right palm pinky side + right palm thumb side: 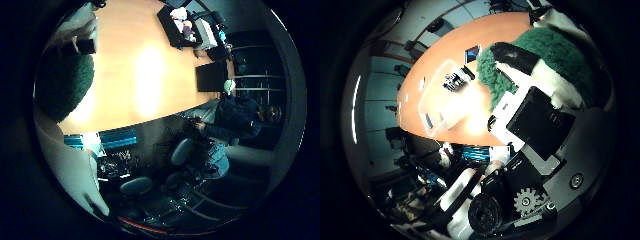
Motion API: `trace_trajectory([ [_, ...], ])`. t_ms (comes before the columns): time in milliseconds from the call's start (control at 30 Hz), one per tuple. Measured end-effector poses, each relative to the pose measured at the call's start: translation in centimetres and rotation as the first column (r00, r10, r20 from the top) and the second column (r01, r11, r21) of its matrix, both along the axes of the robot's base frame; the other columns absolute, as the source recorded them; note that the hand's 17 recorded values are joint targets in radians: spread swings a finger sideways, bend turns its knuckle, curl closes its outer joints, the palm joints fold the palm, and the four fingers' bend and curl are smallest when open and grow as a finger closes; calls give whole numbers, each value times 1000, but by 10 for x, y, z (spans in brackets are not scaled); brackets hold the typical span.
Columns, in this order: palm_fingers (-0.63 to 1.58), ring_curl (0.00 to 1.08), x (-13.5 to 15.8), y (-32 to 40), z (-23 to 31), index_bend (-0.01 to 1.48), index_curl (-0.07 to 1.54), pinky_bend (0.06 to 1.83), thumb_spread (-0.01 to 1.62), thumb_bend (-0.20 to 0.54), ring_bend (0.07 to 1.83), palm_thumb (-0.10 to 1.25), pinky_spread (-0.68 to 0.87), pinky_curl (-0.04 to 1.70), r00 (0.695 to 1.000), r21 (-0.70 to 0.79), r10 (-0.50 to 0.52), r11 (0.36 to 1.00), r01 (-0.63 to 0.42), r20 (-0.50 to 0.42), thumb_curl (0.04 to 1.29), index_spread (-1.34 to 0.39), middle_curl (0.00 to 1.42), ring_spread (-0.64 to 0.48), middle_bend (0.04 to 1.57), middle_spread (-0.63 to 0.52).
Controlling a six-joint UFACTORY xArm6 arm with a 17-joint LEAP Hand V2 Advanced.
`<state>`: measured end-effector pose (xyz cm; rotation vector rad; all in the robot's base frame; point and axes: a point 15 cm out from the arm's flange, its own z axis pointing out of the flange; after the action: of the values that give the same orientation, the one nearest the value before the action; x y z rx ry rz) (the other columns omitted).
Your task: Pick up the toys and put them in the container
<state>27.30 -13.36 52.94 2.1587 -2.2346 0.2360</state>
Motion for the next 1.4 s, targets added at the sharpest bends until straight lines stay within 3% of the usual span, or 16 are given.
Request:
trace_trajectory([
  [200, 1174, 597, -3, 27, 43, 1133, 720, 1193, 1145, -12, 1417, 992, -228, 759, 997, -6, 61, 998, -61, 48, 564, -180, 645, -184, 1365, -115],
  [700, 1183, 595, 12, 111, 61, 1132, 723, 1170, 1132, -13, 1416, 1003, -248, 792, 971, 2, 190, 981, -192, 147, 574, -179, 645, -186, 1365, -115],
  [1100, 1189, 597, 30, 198, 90, 1157, 714, 1164, 1112, -13, 1415, 1020, -237, 813, 893, 31, 306, 942, -334, 329, 583, -172, 644, -186, 1358, -117],
  [1400, 1188, 605, 27, 255, 99, 1172, 698, 1168, 1071, -17, 1416, 1015, -234, 824, 845, 66, 370, 903, -425, 386, 601, -169, 646, -183, 1357, -117],
])
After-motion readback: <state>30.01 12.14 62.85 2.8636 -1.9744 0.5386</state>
